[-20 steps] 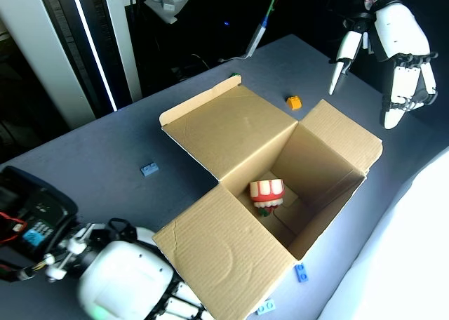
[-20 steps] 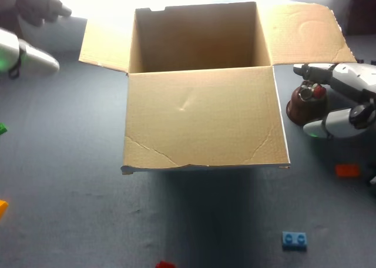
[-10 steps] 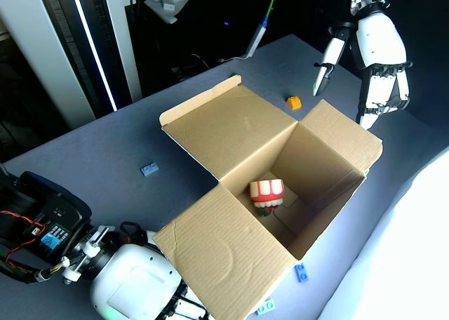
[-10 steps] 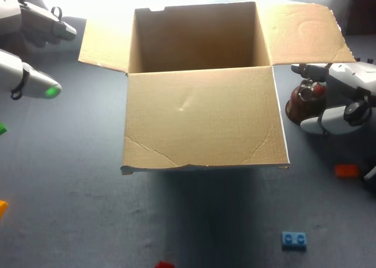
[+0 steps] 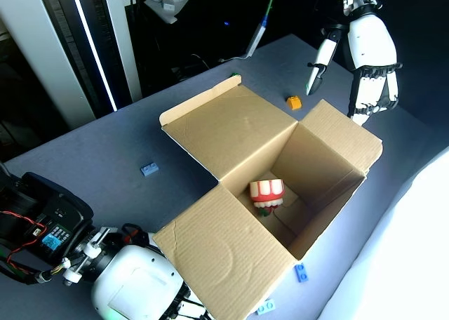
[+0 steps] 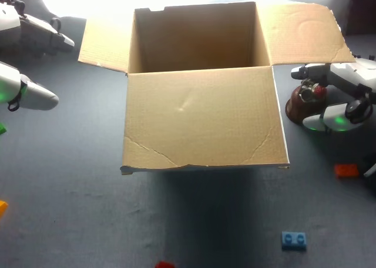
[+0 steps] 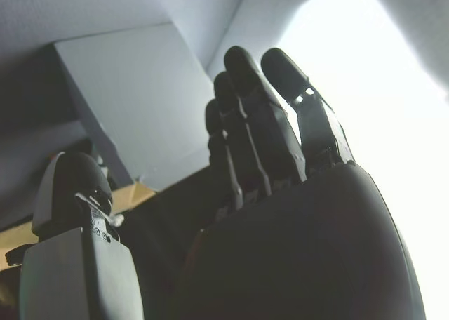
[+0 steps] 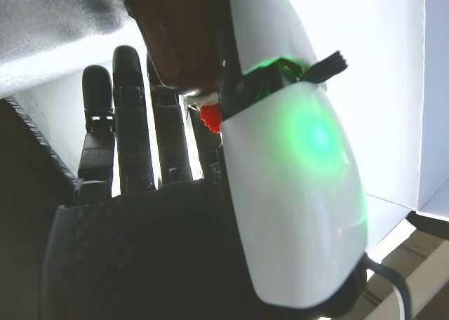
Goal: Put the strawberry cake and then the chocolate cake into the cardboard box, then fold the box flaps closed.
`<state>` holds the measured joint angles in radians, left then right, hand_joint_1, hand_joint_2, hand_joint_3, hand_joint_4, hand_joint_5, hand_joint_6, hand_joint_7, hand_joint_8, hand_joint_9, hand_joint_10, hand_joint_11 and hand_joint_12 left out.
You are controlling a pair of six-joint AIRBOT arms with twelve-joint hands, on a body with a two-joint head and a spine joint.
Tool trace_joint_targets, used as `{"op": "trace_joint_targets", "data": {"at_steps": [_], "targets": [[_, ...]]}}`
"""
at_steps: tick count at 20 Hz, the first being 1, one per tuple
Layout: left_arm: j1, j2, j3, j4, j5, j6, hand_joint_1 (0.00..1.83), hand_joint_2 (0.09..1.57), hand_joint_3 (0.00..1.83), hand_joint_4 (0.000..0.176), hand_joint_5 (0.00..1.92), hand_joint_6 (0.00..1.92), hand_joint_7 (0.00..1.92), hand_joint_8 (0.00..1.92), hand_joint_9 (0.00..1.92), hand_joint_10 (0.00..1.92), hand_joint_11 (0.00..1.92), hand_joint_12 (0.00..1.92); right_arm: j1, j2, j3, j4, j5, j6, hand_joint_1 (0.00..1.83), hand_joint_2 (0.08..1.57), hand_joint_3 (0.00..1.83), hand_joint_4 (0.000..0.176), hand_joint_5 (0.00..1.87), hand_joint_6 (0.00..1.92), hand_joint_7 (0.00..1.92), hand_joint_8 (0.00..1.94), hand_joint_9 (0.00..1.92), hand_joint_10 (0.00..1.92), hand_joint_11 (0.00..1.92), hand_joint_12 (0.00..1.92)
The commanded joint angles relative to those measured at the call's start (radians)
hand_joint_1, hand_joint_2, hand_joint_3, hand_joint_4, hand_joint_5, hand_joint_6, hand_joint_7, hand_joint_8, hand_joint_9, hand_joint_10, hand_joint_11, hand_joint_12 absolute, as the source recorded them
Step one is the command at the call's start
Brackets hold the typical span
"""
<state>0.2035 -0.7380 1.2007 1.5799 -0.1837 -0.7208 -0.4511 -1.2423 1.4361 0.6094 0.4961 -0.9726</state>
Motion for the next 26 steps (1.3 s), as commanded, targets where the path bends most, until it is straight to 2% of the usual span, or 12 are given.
{"op": "trace_joint_targets", "data": {"at_steps": [1, 3, 4, 5, 8, 9, 10, 12, 16, 18, 20, 26], "targets": [[-0.01, 0.012, 0.0, -0.014, 0.013, -0.004, 0.65, 1.04, 0.0, 0.008, 0.45, 0.0, 0.56, 0.0, 0.56, 0.26, 0.08, 1.42, 0.01, 0.012, 0.007, -0.011, 0.107, 0.007, 1.1, 1.05, 0.01, 0.0, 0.51, 0.03, 0.67, 0.03, 0.69, 0.09, 0.01, 1.3], [-0.009, 0.015, -0.007, -0.014, 0.012, -0.004, 0.63, 1.04, 0.0, 0.009, 0.44, 0.0, 0.55, 0.0, 0.56, 0.26, 0.08, 1.42, 0.011, 0.013, 0.007, -0.011, 0.108, 0.007, 1.05, 1.1, 0.01, 0.0, 0.66, 0.13, 0.78, 0.13, 0.56, 0.78, 0.14, 1.5], [-0.007, 0.019, -0.014, -0.014, 0.012, -0.004, 0.63, 1.04, 0.0, 0.006, 0.44, 0.0, 0.54, 0.0, 0.55, 0.27, 0.08, 1.42, 0.011, 0.013, 0.007, -0.011, 0.108, 0.007, 1.04, 1.13, 0.0, 0.0, 0.71, 0.22, 0.7, 0.51, 0.45, 1.14, 0.21, 1.61], [-0.003, 0.024, -0.023, -0.014, 0.012, -0.004, 0.63, 1.04, 0.0, 0.008, 0.44, 0.0, 0.55, 0.0, 0.56, 0.27, 0.08, 1.42, 0.011, 0.014, 0.007, -0.011, 0.108, 0.008, 1.04, 1.14, 0.0, 0.0, 0.72, 0.24, 0.64, 0.68, 0.43, 1.17, 0.21, 1.64], [-0.003, 0.029, -0.028, -0.014, 0.009, -0.004, 0.65, 1.04, 0.0, 0.006, 0.45, 0.01, 0.55, 0.0, 0.55, 0.29, 0.08, 1.42, 0.011, 0.018, 0.007, -0.011, 0.108, 0.01, 1.02, 1.18, 0.01, 0.0, 0.75, 0.26, 0.63, 0.76, 0.43, 1.13, 0.2, 1.65], [-0.003, 0.031, -0.028, -0.014, 0.009, -0.004, 0.65, 1.04, 0.0, 0.008, 0.46, 0.01, 0.55, 0.0, 0.55, 0.29, 0.09, 1.41, 0.011, 0.02, 0.007, -0.011, 0.107, 0.01, 1.04, 1.21, 0.01, 0.0, 0.77, 1.09, 0.68, 0.73, 0.46, 1.13, 0.2, 1.7], [-0.003, 0.032, -0.028, -0.014, 0.007, -0.004, 0.65, 1.04, 0.0, 0.008, 0.45, 0.0, 0.54, 0.0, 0.55, 0.29, 0.09, 1.41, 0.011, 0.023, 0.006, -0.011, 0.103, 0.01, 1.15, 1.2, 0.0, 0.0, 0.8, 1.14, 0.82, 1.18, 0.54, 1.2, 0.23, 1.75], [-0.007, 0.033, -0.023, -0.013, -0.008, -0.004, 0.63, 1.05, 0.0, 0.01, 0.44, 0.0, 0.54, 0.0, 0.54, 0.29, 0.09, 1.41, 0.008, 0.035, 0.003, -0.011, 0.096, 0.01, 1.18, 1.18, 0.0, 0.004, 0.83, 1.15, 0.9, 1.21, 0.63, 1.19, 0.27, 1.72], [-0.012, 0.033, -0.022, 0.005, -0.012, -0.007, 0.65, 1.05, 0.0, 0.01, 0.43, 0.0, 0.54, 0.0, 0.53, 0.33, 0.07, 1.42, 0.008, 0.087, -0.038, -0.011, 0.089, 0.01, 1.18, 1.19, 0.0, 0.0, 0.8, 1.18, 0.88, 1.27, 0.62, 1.22, 0.31, 1.68], [-0.008, 0.032, -0.017, 0.174, -0.013, -0.185, 0.65, 1.05, 0.0, 0.01, 0.43, 0.0, 0.54, 0.0, 0.52, 0.33, 0.07, 1.43, 0.009, 0.126, -0.066, -0.011, 0.086, 0.005, 1.19, 1.18, 0.0, 0.0, 0.81, 1.17, 0.91, 1.21, 0.65, 1.19, 0.34, 1.67], [-0.009, 0.033, -0.019, 0.294, -0.013, -0.3, 0.65, 1.04, 0.0, 0.011, 0.44, 0.0, 0.55, 0.0, 0.53, 0.34, 0.08, 1.43, 0.008, 0.176, -0.1, -0.011, 0.081, 0.003, 1.19, 1.19, 0.0, 0.0, 0.79, 1.19, 0.91, 1.23, 0.64, 1.18, 0.31, 1.68], [-0.039, 0.033, -0.01, 0.299, -0.013, -0.383, 0.63, 1.04, 0.0, 0.014, 0.44, 0.0, 0.55, 0.0, 0.52, 0.35, 0.09, 1.42, -0.012, 0.325, -0.152, -0.011, 0.084, -0.002, 1.19, 1.19, 0.0, 0.0, 0.8, 1.16, 0.9, 1.26, 0.63, 1.2, 0.29, 1.7]]}}
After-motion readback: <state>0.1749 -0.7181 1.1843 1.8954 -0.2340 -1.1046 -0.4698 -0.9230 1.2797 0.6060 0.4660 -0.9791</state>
